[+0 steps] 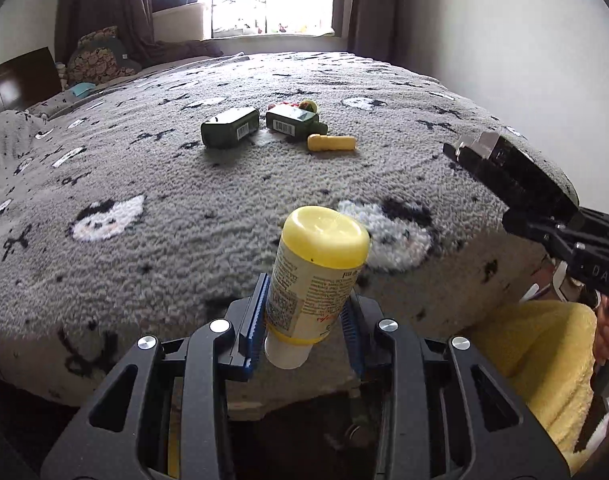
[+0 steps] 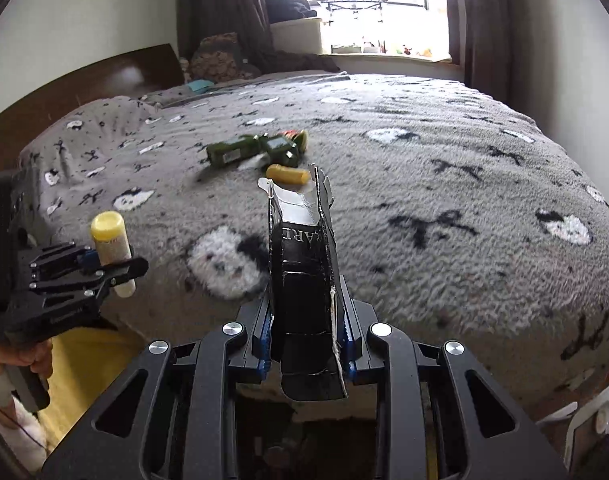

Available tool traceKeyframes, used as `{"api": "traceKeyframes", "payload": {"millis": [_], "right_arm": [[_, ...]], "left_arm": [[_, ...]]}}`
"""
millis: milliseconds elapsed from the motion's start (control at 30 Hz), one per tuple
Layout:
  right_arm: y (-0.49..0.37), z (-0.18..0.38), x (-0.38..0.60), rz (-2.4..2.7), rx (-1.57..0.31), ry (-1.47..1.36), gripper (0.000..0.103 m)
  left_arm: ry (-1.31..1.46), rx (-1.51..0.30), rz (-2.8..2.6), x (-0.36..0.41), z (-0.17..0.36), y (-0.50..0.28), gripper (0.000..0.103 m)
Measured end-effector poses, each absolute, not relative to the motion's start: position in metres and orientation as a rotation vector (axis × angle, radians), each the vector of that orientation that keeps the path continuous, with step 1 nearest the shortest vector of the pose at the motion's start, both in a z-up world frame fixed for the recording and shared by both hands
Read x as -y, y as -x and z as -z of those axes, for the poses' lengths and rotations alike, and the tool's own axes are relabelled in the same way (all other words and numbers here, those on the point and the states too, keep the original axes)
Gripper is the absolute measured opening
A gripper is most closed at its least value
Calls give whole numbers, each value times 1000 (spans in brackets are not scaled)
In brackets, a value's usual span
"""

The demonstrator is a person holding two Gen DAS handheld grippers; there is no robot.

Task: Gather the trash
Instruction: 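Lower the card and lotion bottle into the bin and open both tools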

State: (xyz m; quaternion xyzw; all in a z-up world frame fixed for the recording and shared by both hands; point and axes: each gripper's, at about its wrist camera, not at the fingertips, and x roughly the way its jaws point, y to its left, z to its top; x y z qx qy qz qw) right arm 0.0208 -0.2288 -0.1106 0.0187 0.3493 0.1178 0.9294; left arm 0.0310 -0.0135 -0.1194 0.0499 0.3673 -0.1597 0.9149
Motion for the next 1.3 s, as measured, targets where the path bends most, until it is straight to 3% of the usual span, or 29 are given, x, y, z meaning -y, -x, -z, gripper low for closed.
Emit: {"api": "traceKeyframes", "payload": {"millis": [433,867,1067,1200,1300], "right_arm": [[27,197,200,-332,-993,-56,26],[17,274,185,-334,-1251,-85,25],[13,293,179,-340,-1316,-94,25],[13,294,175,-335,-1310,-78,31],[15,293,174,-325,-1309,-77,39]], "left_arm": [[-130,-958,397,27,204,22,32],[-119,-1266,461,38,301,12,31],[-127,-1326,465,42,321,9,31],[-119,-1339,458,46,328,4,31],[-117,-1334,451,45,328,8,43]]}}
